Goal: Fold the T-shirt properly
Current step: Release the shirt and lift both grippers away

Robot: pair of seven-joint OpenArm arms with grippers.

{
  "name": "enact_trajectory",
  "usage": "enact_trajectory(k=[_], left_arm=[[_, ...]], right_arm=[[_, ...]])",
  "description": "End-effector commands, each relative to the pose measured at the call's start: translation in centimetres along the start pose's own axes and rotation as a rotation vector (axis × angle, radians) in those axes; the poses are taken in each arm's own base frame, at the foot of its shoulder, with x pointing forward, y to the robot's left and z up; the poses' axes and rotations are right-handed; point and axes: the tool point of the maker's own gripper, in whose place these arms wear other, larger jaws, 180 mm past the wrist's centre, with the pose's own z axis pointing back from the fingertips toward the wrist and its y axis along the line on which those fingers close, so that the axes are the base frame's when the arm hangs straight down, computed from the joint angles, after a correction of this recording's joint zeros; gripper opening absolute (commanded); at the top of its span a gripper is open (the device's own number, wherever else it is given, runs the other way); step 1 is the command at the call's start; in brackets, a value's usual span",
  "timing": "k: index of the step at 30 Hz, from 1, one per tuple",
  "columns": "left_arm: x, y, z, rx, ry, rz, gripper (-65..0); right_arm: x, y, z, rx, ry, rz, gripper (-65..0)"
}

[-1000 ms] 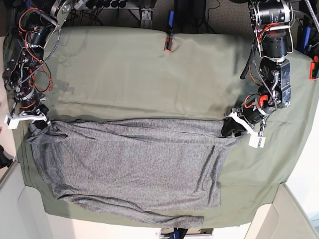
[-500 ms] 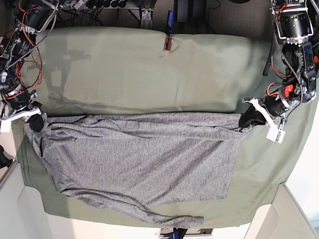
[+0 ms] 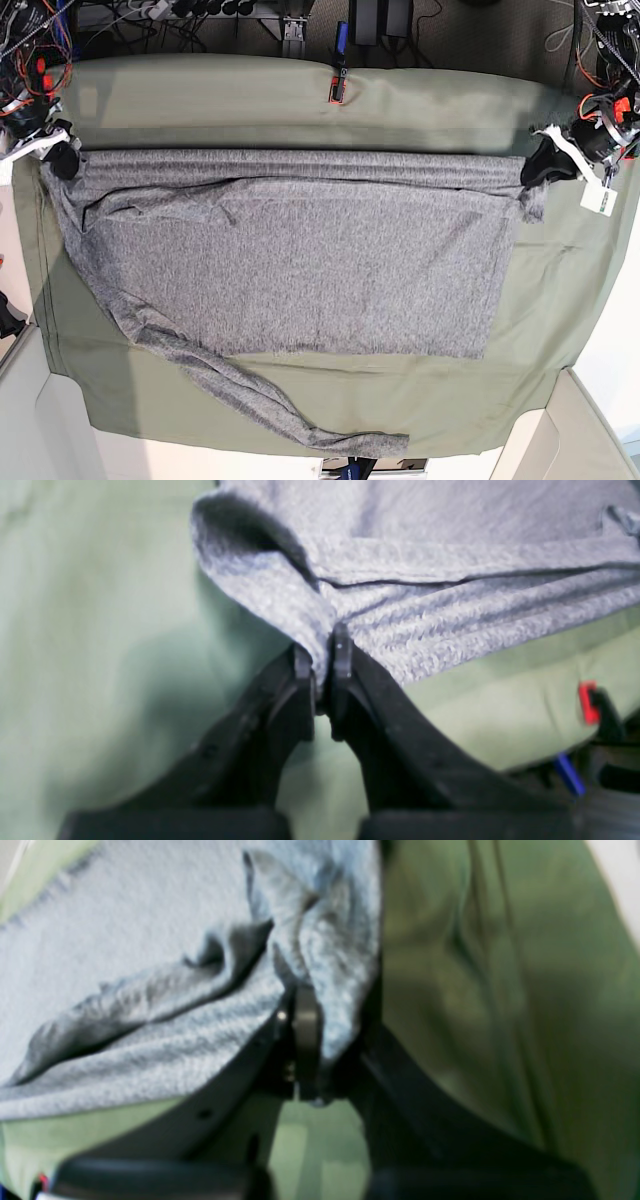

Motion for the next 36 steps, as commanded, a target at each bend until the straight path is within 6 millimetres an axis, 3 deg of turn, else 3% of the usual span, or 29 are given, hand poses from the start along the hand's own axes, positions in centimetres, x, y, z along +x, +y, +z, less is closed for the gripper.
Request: enact_trajectory(k=[1,7,11,17,18,20,21,23,25,27,32,36], left_arm=[[1.1,1.0,1.0,0.032,-0.025,-0.020,-65.0],[-1.8,1.0,2.3,0.030,0.020,0.034,-65.0],[-2.4,0.8,2.3,0.027,0.019,0.048,-65.0],[-1.9,1.1,2.0,0.063,-0.042,0.031,-65.0],[-1.9,1.3,2.0,0.075,-0.047,0.023,-63.8],[-2.0,1.7,2.0,0.091,-0.054,0.016,-54.2],[-2.1,1.9,2.0,0.099,-0.050,0.012,-50.3],[-2.3,2.0,2.0,0.102,-0.045,0.017,-46.3],[-2.4,2.1,2.0,0.102,-0.045,0.018,-46.0],[-2.4,2.1,2.0,0.103,-0.044,0.017,-46.0],[-2.5,2.2,2.0,0.110,-0.035,0.011,-46.0],[-1.7,3.0,2.7,0.133,-0.063,0.018,-46.0]], right_arm=[[1.3,-0.7,0.8,-0.022,-0.042,0.021,-65.0],[-2.5,-1.7,2.3,-0.032,0.035,0.005,-65.0],[-3.4,-2.4,3.0,-0.052,0.048,-0.002,-65.0],[-2.7,-2.2,2.8,-0.048,0.026,0.000,-65.0],[-2.5,-2.2,2.7,-0.048,0.020,0.002,-65.0],[-2.0,-2.2,2.6,-0.047,0.000,0.004,-65.0],[-1.8,-2.2,2.6,-0.048,-0.006,0.005,-62.9],[-1.7,-2.2,2.5,-0.054,-0.012,0.009,-52.4],[-1.4,-2.3,2.4,-0.062,-0.013,0.019,-43.4],[-1.2,-2.4,2.4,-0.066,-0.015,0.028,-38.4],[-0.3,-3.3,3.0,-0.087,-0.027,0.041,-37.8],[1.6,-4.6,4.4,-0.110,-0.089,0.024,-37.8]])
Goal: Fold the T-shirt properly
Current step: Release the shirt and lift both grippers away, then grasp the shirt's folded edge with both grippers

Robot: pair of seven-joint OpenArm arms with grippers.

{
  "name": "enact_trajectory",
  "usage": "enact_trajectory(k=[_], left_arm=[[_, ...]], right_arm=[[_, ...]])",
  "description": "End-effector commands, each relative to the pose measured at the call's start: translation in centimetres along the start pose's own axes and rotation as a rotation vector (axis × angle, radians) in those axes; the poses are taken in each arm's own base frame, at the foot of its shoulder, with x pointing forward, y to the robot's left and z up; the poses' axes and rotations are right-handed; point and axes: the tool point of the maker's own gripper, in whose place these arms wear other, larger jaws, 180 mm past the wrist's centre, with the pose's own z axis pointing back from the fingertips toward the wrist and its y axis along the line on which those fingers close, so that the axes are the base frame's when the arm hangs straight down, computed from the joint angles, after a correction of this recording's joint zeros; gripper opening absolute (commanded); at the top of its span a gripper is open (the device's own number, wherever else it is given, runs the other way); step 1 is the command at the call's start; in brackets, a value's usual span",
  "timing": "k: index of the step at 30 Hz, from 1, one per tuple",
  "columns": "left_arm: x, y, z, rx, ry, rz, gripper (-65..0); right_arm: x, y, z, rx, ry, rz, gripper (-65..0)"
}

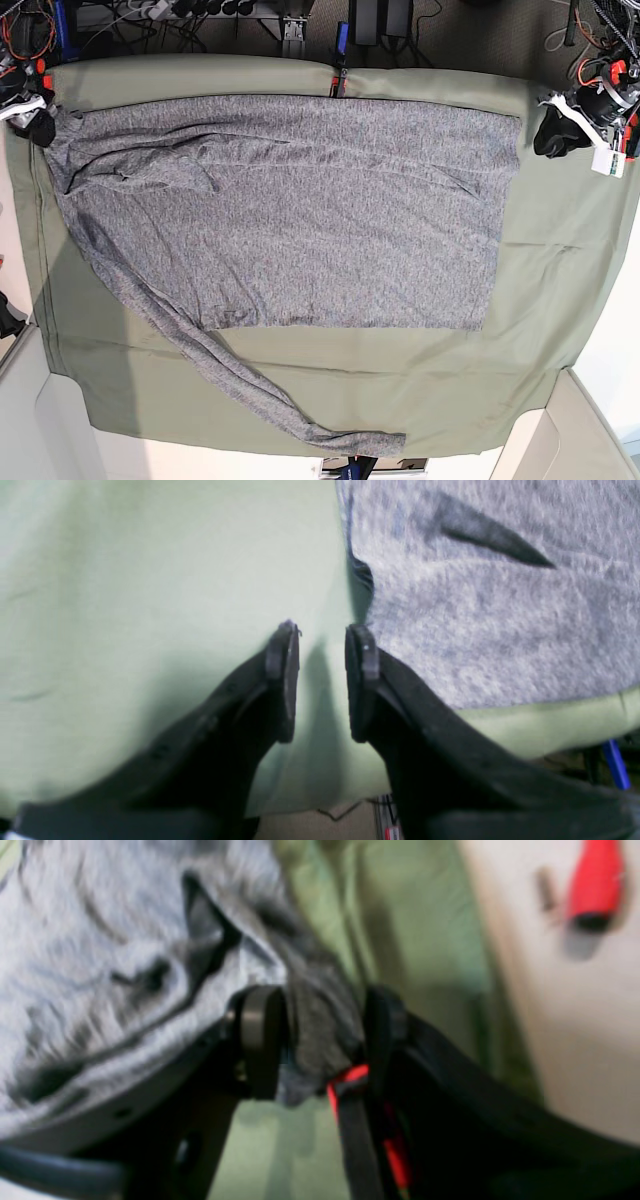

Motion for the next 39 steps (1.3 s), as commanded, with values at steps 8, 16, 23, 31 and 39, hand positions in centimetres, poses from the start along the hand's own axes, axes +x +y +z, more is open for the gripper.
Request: enact_trajectory(k=[8,16,23,31,39], left_arm=[[7.3,1.2,1.3,-0.008,-0.182,-0.024,-46.0],[11.8,0.2,0.5,-0.046,-0.276,-0.061,-46.0],[12.0,-3.8,-4.3,-0.100,-0.182,-0.241,-46.0],[14.4,-4.4,-8.5,-0.116,-0.187,-0.271,-44.7],[16.7,-3.4,-13.6,-0.127,-0.176,-0.206,-32.9]], right_arm=[[8.1,0.2,0.6,0.007,-0.193,0.059,-37.8],[14.8,4.0,-2.5,-0.001,-0.294,0.136,-37.8],[18.0,10.6,-7.9,0.023,-0.282,0.319,-37.8],[18.6,11.3,-15.0,0.044,-0.180,0.225,-37.8],[18.1,10.4,-18.5,0.041,-0.121,0.145,-35.2]])
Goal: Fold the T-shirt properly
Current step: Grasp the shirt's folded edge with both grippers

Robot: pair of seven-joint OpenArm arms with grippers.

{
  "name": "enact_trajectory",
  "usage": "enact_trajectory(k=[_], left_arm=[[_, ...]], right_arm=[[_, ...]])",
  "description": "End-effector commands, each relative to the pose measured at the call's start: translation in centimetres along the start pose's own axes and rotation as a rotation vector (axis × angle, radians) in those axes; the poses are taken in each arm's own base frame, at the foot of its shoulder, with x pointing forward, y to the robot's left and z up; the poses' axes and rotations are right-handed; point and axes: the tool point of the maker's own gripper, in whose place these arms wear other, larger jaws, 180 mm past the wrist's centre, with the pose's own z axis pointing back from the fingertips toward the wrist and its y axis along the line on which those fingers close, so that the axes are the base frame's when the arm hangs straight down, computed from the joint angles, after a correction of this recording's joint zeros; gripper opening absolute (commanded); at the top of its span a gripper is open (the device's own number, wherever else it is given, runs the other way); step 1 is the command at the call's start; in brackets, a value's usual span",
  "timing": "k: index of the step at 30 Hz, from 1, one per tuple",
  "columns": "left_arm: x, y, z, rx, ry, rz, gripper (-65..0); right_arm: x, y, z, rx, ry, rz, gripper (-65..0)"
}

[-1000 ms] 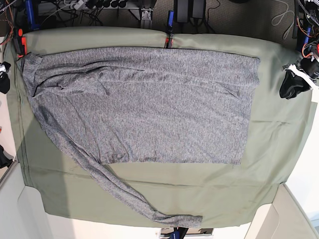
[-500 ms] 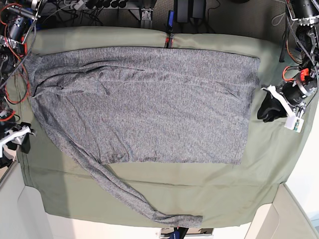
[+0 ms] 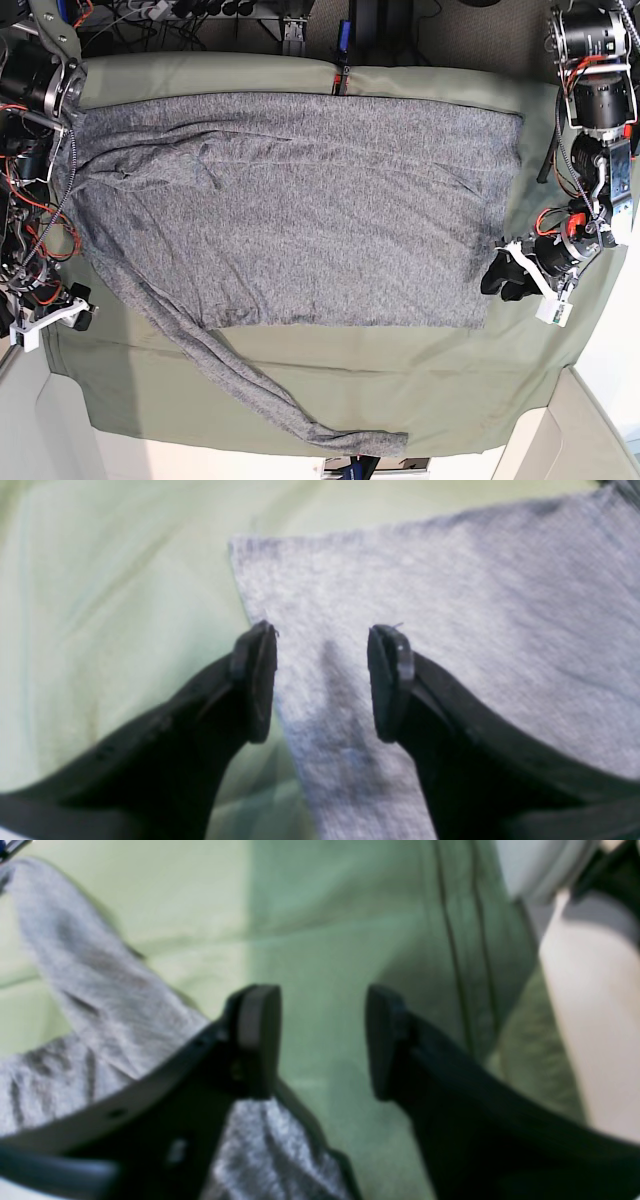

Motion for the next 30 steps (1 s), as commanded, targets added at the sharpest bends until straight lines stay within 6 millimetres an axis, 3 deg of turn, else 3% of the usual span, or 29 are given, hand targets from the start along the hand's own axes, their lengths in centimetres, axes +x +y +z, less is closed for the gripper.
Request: enact_trajectory(k=[1,5,11,18,26,30], left_arm=[[2.2,1.1,0.0,0.015,-0.053,-0.007,-32.9],[2.5,2.7,-1.5,0.034,-0.054,0.057,-33.0],[4.5,4.2,-2.0,0.068,-0.081,0.054,-32.9],[3.3,6.3,-2.3,0.155,-0.095,0.084,-33.0],[1.2,4.6,-3.9,0.128,-0.035,0.018,-33.0],[0.9,4.6,-4.2,0.147,-0.025,0.000,-33.0]], right_arm=[[2.4,-0.1,0.1,0.001,-0.049,-0.005,-33.4],[0.0,0.7,-0.8,0.036,0.012,-0.019,-32.9],[-0.8,2.9,-1.2,0.108,0.019,-0.038,-32.9],[-2.4,6.1,-1.9,0.171,0.063,-0.047,-32.9],[-3.2,8.3,-2.1,0.230,0.081,-0.035,-32.9],[-3.7,8.7,-2.2,0.236,0.099,-0.033,-32.9]])
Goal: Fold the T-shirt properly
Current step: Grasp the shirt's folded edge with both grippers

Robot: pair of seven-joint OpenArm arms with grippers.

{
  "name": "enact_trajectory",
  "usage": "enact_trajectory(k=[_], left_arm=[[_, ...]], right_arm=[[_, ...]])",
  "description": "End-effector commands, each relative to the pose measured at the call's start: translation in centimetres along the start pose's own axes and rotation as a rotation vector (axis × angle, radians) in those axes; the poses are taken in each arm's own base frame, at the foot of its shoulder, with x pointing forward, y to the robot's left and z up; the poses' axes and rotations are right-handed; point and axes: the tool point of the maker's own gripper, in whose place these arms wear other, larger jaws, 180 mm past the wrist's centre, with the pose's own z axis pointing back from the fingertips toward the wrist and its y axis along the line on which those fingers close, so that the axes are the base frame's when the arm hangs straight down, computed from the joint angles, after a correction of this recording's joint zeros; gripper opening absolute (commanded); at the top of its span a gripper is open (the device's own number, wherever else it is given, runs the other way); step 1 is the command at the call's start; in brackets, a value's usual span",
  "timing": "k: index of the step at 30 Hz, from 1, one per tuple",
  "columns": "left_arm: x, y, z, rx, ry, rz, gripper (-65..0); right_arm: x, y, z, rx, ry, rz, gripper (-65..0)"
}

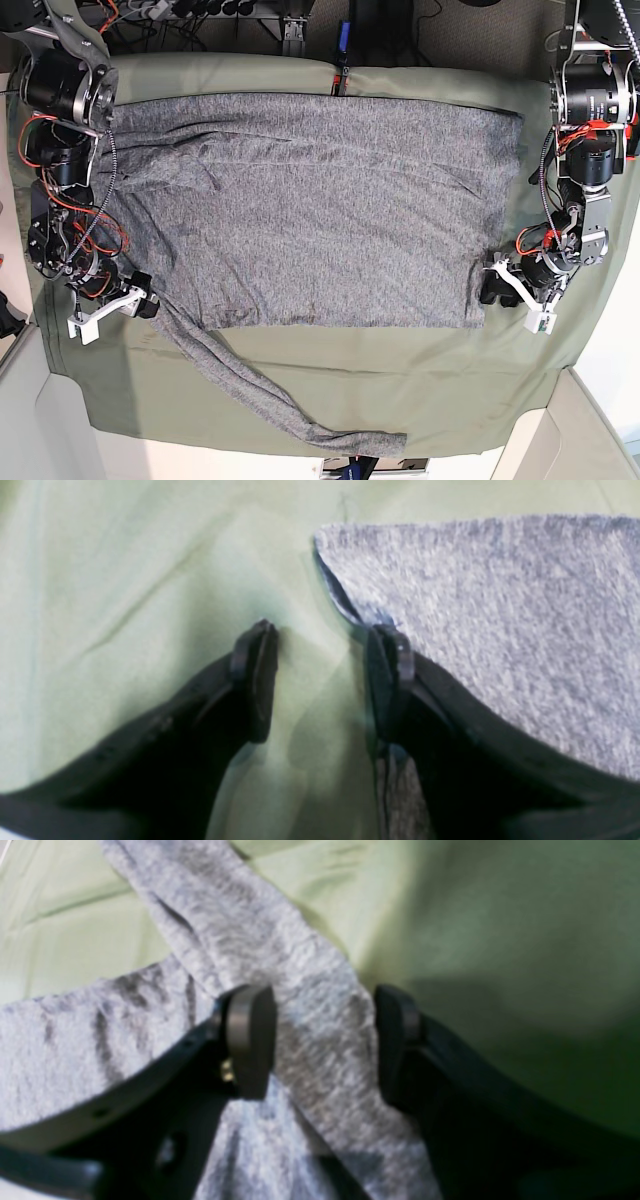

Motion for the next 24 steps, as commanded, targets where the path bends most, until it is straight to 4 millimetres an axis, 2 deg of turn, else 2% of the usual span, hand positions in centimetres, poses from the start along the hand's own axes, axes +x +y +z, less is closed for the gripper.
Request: enact_trajectory(k=[1,6,11,14,17,21,24], left_arm=[[2.3,1.0,0.3,0.021,-0.051,-0.011,-33.0],[2.3,0.4,0.1,0.011,-0.056,-0.007,-33.0],[2.4,-0.2,-0.2,0.001,-0.065,-0.002,-33.5],[2.4,-0.8,-0.4,-0.020,-0.067,-0.001,-33.7],[3.5,-1.1,-0.5,-0.034,-0.098,0.012,-33.6],[7.1,-0.9,-0.4,-0.037,-0.164,0.032,-33.6],[9.0,-0.9,-0.4,-0.044,-0.162,0.045,-33.6]], right_arm=[[2.1,0.6,0.2,0.013,-0.034,0.019,-32.9],[2.1,0.4,0.3,0.007,-0.031,0.026,-34.8],[2.2,0.3,0.4,0.005,-0.032,0.027,-55.9],[2.2,0.4,0.4,0.010,-0.035,0.027,-63.2],[2.2,0.6,0.4,0.022,-0.034,0.035,-64.2],[2.2,0.6,0.4,0.022,-0.034,0.035,-64.1],[2.2,0.6,0.4,0.022,-0.034,0.035,-64.1]])
